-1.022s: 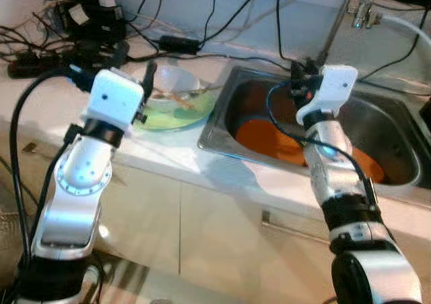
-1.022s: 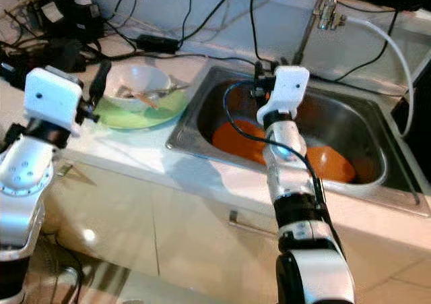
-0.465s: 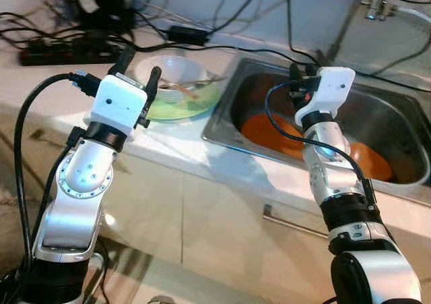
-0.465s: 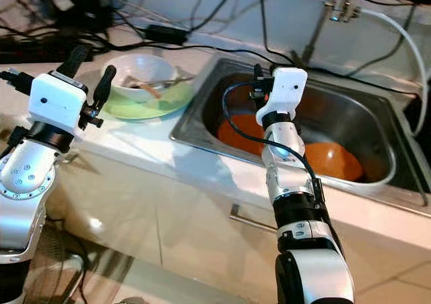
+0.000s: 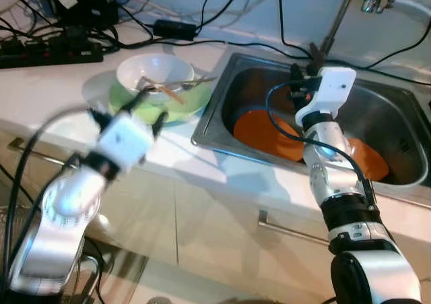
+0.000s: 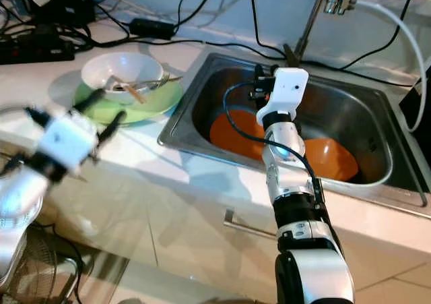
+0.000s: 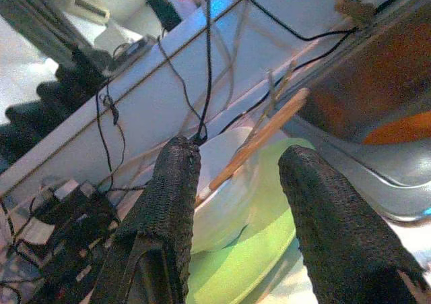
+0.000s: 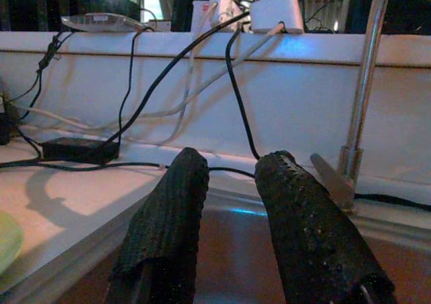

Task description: Kitchen organization

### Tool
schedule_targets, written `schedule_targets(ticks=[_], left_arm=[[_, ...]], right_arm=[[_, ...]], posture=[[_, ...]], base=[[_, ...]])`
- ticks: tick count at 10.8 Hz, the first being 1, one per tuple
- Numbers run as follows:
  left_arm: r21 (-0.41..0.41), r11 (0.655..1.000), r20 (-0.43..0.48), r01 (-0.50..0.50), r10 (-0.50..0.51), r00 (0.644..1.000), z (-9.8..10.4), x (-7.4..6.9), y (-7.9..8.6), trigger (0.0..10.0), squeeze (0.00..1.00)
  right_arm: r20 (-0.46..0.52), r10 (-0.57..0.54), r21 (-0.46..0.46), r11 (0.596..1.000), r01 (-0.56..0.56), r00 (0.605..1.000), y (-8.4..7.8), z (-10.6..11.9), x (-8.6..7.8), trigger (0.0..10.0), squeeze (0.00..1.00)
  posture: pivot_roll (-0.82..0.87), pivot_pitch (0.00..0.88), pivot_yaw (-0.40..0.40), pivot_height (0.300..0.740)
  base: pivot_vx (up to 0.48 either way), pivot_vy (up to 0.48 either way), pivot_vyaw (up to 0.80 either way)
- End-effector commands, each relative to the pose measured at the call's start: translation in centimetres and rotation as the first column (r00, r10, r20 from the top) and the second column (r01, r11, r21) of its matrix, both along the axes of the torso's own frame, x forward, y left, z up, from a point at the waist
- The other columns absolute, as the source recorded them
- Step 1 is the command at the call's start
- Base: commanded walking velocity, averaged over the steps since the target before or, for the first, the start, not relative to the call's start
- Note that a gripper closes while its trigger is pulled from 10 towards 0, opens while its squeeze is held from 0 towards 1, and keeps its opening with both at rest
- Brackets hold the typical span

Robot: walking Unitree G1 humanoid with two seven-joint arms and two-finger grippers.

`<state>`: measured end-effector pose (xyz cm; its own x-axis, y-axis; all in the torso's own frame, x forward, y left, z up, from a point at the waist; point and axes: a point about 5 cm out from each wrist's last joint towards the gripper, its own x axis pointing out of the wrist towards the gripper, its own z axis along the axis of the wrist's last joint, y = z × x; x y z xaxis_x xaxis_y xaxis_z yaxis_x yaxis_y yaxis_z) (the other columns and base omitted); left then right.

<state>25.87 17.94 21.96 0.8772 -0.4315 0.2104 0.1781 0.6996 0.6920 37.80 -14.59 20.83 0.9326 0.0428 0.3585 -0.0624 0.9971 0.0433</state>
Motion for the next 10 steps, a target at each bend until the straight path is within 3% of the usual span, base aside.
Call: schedule_targets(ticks=[1,2,3,5,7,10], left_arm=[[0.031,0.999,0.022,0.012,-0.013,1.000,0.4,-0.8,0.0,10.0,0.00],[0.045,0.999,0.005,0.002,-0.002,1.000,0.1,-1.1,0.2,10.0,0.00],[0.113,0.994,0.012,0.000,-0.002,1.000,-0.3,-0.8,-0.1,10.0,0.00],[0.167,0.986,0.045,0.010,-0.018,0.999,-0.2,0.6,-1.3,10.0,0.00],[0.194,0.981,0.064,0.028,-0.042,0.997,-0.3,2.5,-2.5,10.0,0.00],[0.211,0.976,0.078,0.056,-0.074,0.994,-0.6,3.8,-3.8,10.0,0.00]], right_arm=[[-0.016,-0.013,0.006,1.000,0.013,1.000,-0.5,-0.3,0.0,10.0,0.00],[-0.018,-0.010,0.009,1.000,0.010,1.000,-0.4,-0.3,0.1,10.0,0.00],[-0.024,0.003,0.011,1.000,-0.003,1.000,0.0,-0.4,0.2,10.0,0.00],[-0.021,0.011,0.014,1.000,-0.010,1.000,0.3,-0.3,0.2,10.0,0.00],[-0.012,0.014,0.018,1.000,-0.013,1.000,0.5,-0.4,0.0,10.0,0.00],[-0.006,0.010,0.020,1.000,-0.010,1.000,0.4,-0.3,-0.1,10.0,0.00]], posture=[[0.30,0.058,-0.078,0.740],[0.31,0.060,-0.085,0.740],[0.32,0.055,-0.089,0.740],[0.31,0.047,-0.087,0.740],[0.28,0.027,-0.070,0.740],[0.26,0.008,-0.062,0.740]], base=[[0.000,0.000,0.00],[0.000,0.000,0.00],[0.000,0.000,0.00],[0.000,0.000,0.00],[0.000,0.000,0.00],[0.000,0.000,0.00]])
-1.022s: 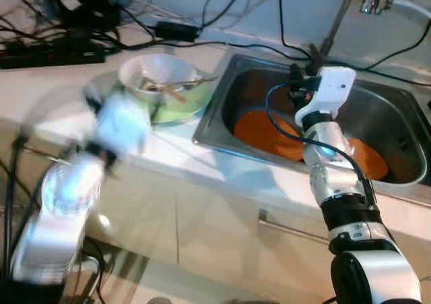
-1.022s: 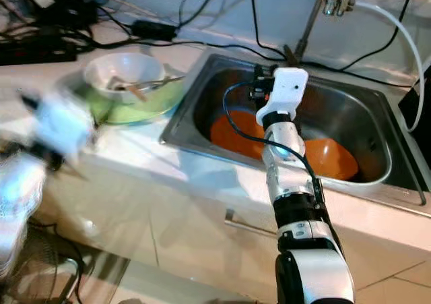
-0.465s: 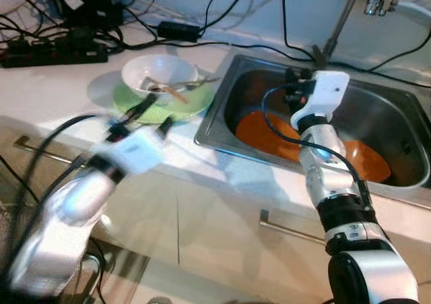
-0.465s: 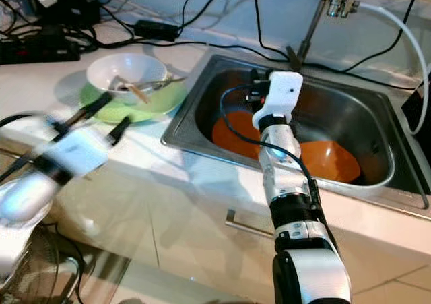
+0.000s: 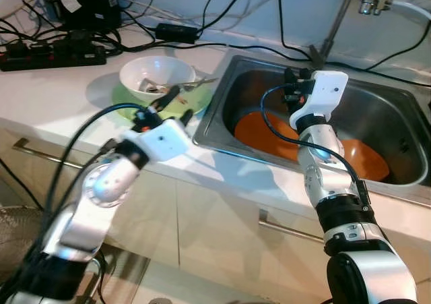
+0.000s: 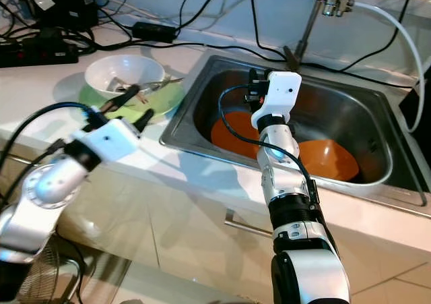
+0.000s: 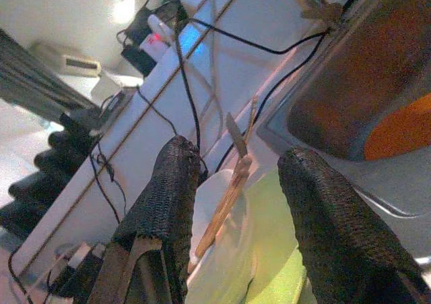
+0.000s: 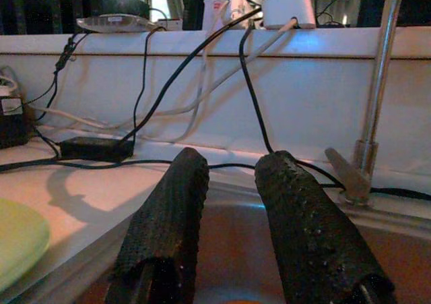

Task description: Kitchen organization

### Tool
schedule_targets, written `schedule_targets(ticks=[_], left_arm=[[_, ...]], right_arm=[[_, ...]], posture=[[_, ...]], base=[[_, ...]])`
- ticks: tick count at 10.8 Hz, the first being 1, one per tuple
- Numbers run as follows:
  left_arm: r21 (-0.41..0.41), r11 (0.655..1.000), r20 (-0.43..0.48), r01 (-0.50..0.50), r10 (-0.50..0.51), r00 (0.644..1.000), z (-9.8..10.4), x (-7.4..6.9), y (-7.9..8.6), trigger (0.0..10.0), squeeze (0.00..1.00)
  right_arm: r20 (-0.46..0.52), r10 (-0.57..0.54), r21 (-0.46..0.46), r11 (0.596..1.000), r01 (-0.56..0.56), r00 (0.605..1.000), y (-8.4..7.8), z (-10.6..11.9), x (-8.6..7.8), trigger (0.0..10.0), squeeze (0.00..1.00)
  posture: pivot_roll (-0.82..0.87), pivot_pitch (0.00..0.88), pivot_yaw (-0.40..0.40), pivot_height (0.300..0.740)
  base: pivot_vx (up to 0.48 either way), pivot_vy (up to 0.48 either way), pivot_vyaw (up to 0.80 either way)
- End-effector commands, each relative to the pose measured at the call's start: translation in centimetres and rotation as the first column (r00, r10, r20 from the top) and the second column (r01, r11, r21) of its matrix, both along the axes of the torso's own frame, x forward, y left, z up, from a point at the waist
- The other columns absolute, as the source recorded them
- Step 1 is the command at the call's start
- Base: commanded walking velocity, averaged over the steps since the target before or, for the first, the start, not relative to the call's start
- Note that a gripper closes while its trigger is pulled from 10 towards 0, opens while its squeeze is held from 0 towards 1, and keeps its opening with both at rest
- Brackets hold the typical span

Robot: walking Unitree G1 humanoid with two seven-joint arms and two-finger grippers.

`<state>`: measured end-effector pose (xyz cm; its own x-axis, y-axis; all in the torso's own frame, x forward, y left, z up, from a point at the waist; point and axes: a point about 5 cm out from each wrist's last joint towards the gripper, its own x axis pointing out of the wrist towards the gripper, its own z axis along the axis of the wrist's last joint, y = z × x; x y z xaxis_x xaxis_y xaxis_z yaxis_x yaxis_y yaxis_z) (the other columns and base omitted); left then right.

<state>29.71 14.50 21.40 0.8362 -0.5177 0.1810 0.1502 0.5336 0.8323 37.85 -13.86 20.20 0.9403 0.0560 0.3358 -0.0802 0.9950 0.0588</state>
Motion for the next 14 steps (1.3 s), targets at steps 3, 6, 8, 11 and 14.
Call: schedule_targets(ticks=[3,6,8,11,14], left_arm=[[0.044,0.999,0.038,-0.010,0.009,0.999,0.1,1.4,-1.0,10.0,0.00],[0.075,0.997,0.049,-0.034,0.031,0.998,-0.2,1.9,-0.8,0.0,0.00],[0.083,0.995,0.053,-0.048,0.044,0.998,-0.1,1.9,-0.7,0.0,0.00],[0.088,0.994,0.054,-0.059,0.055,0.997,-0.2,1.9,-0.6,0.0,0.00],[0.088,0.994,0.066,-0.072,0.066,0.996,-0.1,2.1,-0.6,0.0,0.00]], right_arm=[[0.027,-0.006,0.005,1.000,0.005,1.000,-0.1,0.5,-0.1,10.0,0.00],[0.026,-0.010,0.003,1.000,0.010,1.000,-0.4,0.5,-0.1,10.0,0.00],[0.028,-0.009,0.002,1.000,0.009,1.000,-0.4,0.6,-0.1,10.0,0.00],[0.021,-0.010,0.000,1.000,0.010,1.000,-0.4,0.5,-0.1,10.0,0.00],[0.018,-0.017,-0.001,1.000,0.017,1.000,-0.6,0.5,0.0,10.0,0.00]], posture=[[0.26,0.000,-0.060,0.740],[0.25,0.000,-0.061,0.740],[0.26,0.000,-0.064,0.740],[0.26,0.009,-0.068,0.740],[0.26,0.018,-0.071,0.740]], base=[[0.000,0.000,0.00],[0.000,0.000,0.00],[0.000,0.000,0.00],[0.000,0.000,0.00],[0.000,0.000,0.00]])
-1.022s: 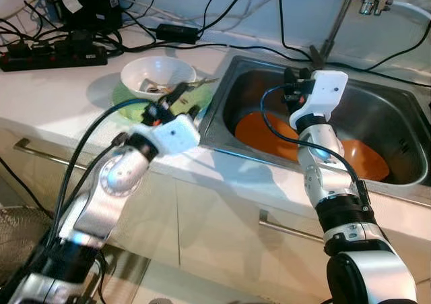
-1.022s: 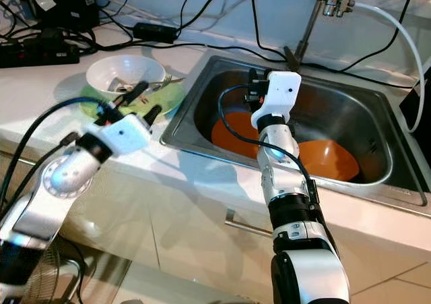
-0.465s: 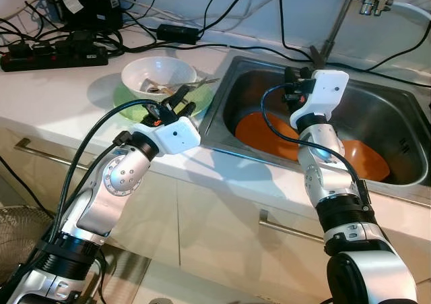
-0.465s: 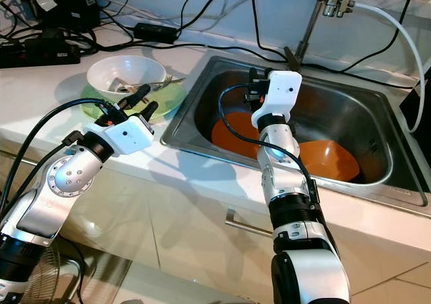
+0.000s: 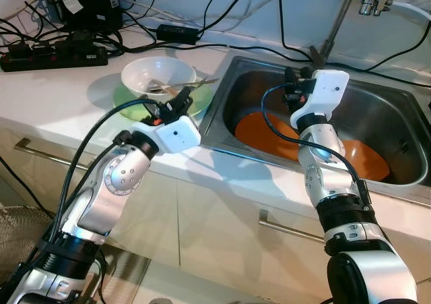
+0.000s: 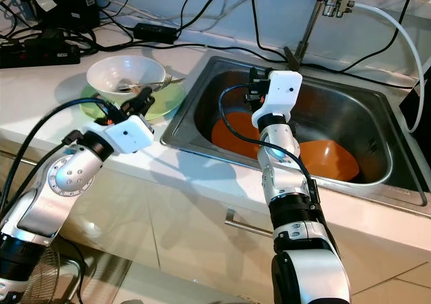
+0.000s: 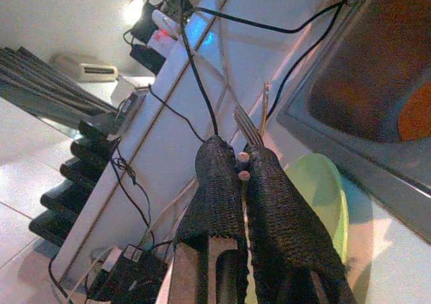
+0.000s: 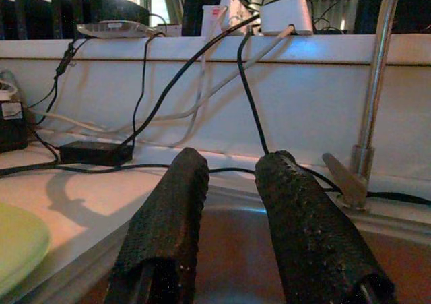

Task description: Kitchen organization

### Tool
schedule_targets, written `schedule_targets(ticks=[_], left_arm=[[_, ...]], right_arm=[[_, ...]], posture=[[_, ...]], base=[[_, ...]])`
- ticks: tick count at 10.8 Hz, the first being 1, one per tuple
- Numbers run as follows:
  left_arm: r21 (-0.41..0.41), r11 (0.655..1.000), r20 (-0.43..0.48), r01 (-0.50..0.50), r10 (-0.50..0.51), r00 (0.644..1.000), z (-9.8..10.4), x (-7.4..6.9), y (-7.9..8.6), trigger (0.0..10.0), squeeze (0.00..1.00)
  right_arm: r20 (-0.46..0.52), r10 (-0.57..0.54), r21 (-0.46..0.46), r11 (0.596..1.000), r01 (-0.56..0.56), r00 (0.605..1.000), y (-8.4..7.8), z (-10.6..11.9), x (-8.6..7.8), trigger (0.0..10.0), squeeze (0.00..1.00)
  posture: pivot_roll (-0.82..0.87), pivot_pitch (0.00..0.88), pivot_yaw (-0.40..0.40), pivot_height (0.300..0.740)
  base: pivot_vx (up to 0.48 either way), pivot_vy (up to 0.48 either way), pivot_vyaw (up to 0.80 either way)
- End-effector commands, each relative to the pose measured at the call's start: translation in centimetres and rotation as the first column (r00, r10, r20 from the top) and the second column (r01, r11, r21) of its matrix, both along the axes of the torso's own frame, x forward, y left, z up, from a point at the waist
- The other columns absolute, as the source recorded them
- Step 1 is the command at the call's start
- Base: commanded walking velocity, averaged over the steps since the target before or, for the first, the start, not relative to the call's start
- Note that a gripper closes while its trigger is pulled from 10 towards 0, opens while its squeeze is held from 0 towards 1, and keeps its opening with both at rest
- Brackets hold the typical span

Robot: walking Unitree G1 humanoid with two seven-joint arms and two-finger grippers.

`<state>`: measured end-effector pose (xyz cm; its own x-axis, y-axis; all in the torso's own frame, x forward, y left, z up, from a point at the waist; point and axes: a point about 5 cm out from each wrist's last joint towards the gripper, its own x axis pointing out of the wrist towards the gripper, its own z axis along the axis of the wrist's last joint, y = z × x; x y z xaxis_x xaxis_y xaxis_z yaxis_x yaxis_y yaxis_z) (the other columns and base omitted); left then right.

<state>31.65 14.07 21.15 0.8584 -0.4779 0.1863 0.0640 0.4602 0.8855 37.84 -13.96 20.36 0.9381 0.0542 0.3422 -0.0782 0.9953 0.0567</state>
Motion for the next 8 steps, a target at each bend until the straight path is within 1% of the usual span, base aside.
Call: schedule_targets(ticks=[1,2,3,4,5,6,7,8], left_arm=[[0.002,1.000,0.013,-0.007,0.006,1.000,0.3,0.1,-0.1,0.0,0.00],[0.001,1.000,0.022,-0.009,0.009,1.000,0.5,0.1,-0.1,0.0,0.00],[0.043,0.999,0.087,-0.026,0.022,0.996,1.5,-0.1,0.1,0.0,0.00],[0.076,0.996,0.126,-0.038,0.028,0.992,2.1,-0.2,0.1,0.0,0.00],[0.115,0.991,0.195,-0.067,0.043,0.980,3.4,-0.3,0.3,0.0,0.00],[0.136,0.986,0.337,-0.098,0.047,0.940,6.0,-0.6,0.1,10.0,0.00],[0.128,0.987,0.427,-0.094,0.031,0.904,7.6,-1.1,-0.4,10.0,0.00],[0.076,0.995,0.472,-0.062,0.019,0.882,8.7,-1.5,-0.9,10.0,0.00]], right_arm=[[0.009,-0.016,0.001,1.000,0.016,1.000,-0.5,0.3,0.0,10.0,0.00],[0.008,-0.015,0.002,1.000,0.015,1.000,-0.5,0.3,0.0,10.0,0.00],[0.008,-0.013,0.003,1.000,0.013,1.000,-0.4,0.3,0.0,10.0,0.00],[0.008,-0.012,0.004,1.000,0.012,1.000,-0.4,0.3,0.0,10.0,0.00],[0.007,-0.011,0.005,1.000,0.011,1.000,-0.4,0.3,0.1,10.0,0.00],[0.003,-0.010,0.005,1.000,0.010,1.000,-0.3,0.1,0.1,10.0,0.00],[0.001,-0.011,0.004,1.000,0.011,1.000,-0.3,0.0,0.1,10.0,0.00],[0.001,-0.013,0.004,1.000,0.013,1.000,-0.4,0.0,0.1,10.0,0.00]], posture=[[0.26,0.020,-0.072,0.740],[0.26,0.021,-0.073,0.740],[0.27,0.022,-0.074,0.740],[0.27,0.023,-0.075,0.740],[0.27,0.024,-0.075,0.740],[0.27,0.023,-0.076,0.740],[0.27,0.023,-0.076,0.740],[0.27,0.022,-0.076,0.740]], base=[[0.000,0.000,0.00],[0.000,0.000,0.00],[0.000,0.000,0.00],[0.000,0.000,0.00],[0.000,0.000,0.00],[0.000,0.000,0.00],[0.000,0.000,0.00],[0.000,0.000,0.00]])
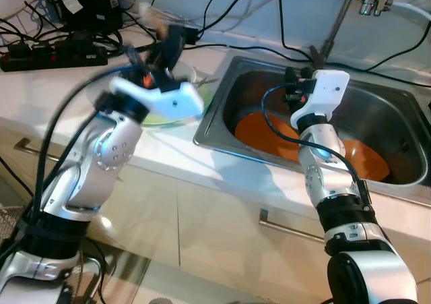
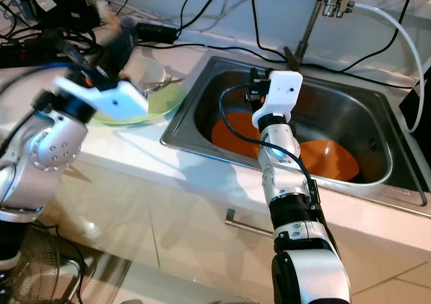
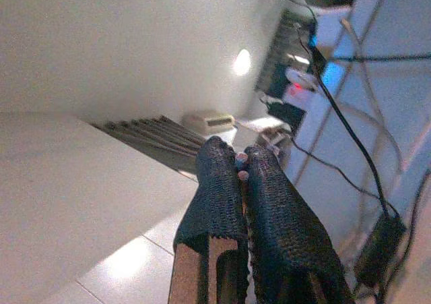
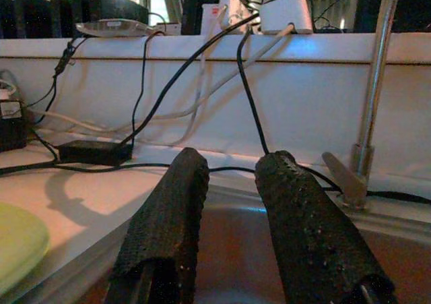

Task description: Kitchen organization

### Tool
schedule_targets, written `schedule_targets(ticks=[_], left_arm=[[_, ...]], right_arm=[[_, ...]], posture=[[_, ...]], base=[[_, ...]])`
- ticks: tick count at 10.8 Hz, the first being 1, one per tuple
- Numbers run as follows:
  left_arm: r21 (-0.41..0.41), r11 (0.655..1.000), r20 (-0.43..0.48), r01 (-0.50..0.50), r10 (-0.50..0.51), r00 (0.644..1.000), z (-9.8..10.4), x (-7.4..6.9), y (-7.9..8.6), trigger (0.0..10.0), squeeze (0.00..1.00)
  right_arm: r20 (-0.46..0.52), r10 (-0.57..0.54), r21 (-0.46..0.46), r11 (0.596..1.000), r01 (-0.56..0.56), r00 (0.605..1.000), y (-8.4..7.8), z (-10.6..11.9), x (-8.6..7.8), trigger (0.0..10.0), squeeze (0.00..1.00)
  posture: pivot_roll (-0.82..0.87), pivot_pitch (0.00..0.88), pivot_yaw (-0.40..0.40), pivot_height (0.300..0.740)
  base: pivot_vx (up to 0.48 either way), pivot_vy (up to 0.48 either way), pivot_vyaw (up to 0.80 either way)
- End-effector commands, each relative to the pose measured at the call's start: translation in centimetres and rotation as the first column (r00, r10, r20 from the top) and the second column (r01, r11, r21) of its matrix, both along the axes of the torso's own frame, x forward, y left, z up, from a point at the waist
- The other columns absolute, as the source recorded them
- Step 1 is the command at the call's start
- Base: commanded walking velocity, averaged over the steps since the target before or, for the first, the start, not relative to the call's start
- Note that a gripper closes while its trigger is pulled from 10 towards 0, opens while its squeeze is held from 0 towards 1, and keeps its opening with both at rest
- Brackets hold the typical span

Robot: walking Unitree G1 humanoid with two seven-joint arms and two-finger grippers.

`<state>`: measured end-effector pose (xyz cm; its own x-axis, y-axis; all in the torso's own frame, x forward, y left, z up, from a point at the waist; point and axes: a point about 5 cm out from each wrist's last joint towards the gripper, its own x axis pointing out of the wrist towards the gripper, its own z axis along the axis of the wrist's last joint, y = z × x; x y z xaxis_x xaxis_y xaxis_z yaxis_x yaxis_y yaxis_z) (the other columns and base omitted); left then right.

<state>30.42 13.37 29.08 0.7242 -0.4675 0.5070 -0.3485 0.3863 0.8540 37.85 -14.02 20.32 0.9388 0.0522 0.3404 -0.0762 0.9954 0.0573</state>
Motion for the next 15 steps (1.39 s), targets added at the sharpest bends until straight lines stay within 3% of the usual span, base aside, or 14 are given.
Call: schedule_targets(ticks=[1,2,3,4,5,7,9,10,13,14,15], left_arm=[[-0.184,0.971,0.023,0.151,-0.149,0.989,1.7,-0.8,-1.2,10.0,0.00],[-0.364,0.895,0.012,0.258,-0.272,0.962,2.4,-1.1,-1.9,10.0,0.00],[-0.553,0.747,-0.024,0.369,-0.457,0.889,2.4,-1.3,-3.7,10.0,0.00],[-0.582,0.709,-0.038,0.399,-0.513,0.857,2.4,-1.4,-4.5,10.0,0.00],[-0.634,0.635,-0.034,0.441,-0.593,0.804,2.7,-1.6,-5.7,10.0,0.00],[-0.744,0.510,-0.088,0.432,-0.715,0.693,1.7,-1.2,-6.8,10.0,0.00],[-0.790,0.454,-0.106,0.412,-0.763,0.638,0.9,-1.1,-7.1,10.0,0.00],[-0.821,0.402,-0.103,0.404,-0.802,0.589,0.3,-1.1,-7.4,10.0,0.00],[-0.840,0.396,-0.159,0.371,-0.834,0.529,-0.5,-1.2,-7.6,10.0,0.00],[-0.852,0.373,-0.159,0.367,-0.852,0.498,-0.4,-1.3,-7.8,10.0,0.00],[-0.857,0.365,-0.155,0.363,-0.856,0.493,-0.5,-1.3,-7.8,10.0,0.00]], right_arm=[[0.000,-0.015,0.000,1.000,0.015,1.000,-0.5,0.0,0.1,10.0,0.00],[-0.002,-0.020,-0.013,1.000,0.020,1.000,-0.6,-0.2,0.1,10.0,0.00],[0.025,-0.020,-0.069,0.997,0.021,0.999,-0.5,0.0,-0.1,10.0,1.00],[0.045,-0.022,-0.092,0.995,0.026,0.999,-0.5,0.1,-0.2,10.0,1.00],[0.105,-0.010,-0.227,0.973,0.034,0.994,-0.1,0.5,-0.6,10.0,1.00],[0.155,0.025,-0.369,0.929,0.034,0.988,0.7,0.5,-1.0,10.0,1.00],[0.170,0.031,-0.402,0.915,0.041,0.985,1.0,0.4,-1.2,10.0,1.00],[0.179,0.028,-0.405,0.913,0.047,0.984,1.1,0.4,-1.2,10.0,1.00],[0.187,0.031,-0.405,0.913,0.049,0.982,1.5,0.4,-1.3,10.0,1.00],[0.189,0.033,-0.404,0.913,0.047,0.982,1.7,0.4,-1.3,10.0,1.00],[0.189,0.033,-0.405,0.913,0.047,0.981,1.8,0.4,-1.3,10.0,1.00]], posture=[[0.27,0.022,-0.078,0.740],[0.27,0.020,-0.077,0.740],[0.26,0.020,-0.075,0.740],[0.26,0.020,-0.075,0.740],[0.26,0.018,-0.073,0.740],[0.25,0.022,-0.066,0.740],[0.25,0.024,-0.064,0.740],[0.25,0.024,-0.061,0.740],[0.24,0.026,-0.057,0.740],[0.24,0.024,-0.056,0.740],[0.24,0.022,-0.054,0.740]], base=[[0.000,0.000,0.00],[0.000,0.000,0.00],[0.000,0.000,0.00],[0.000,0.000,0.00],[0.000,0.000,0.00],[0.000,0.000,0.00],[0.000,0.000,0.00],[0.000,0.000,0.00],[0.000,0.000,0.00],[0.000,0.000,0.00],[0.000,0.000,0.00]])
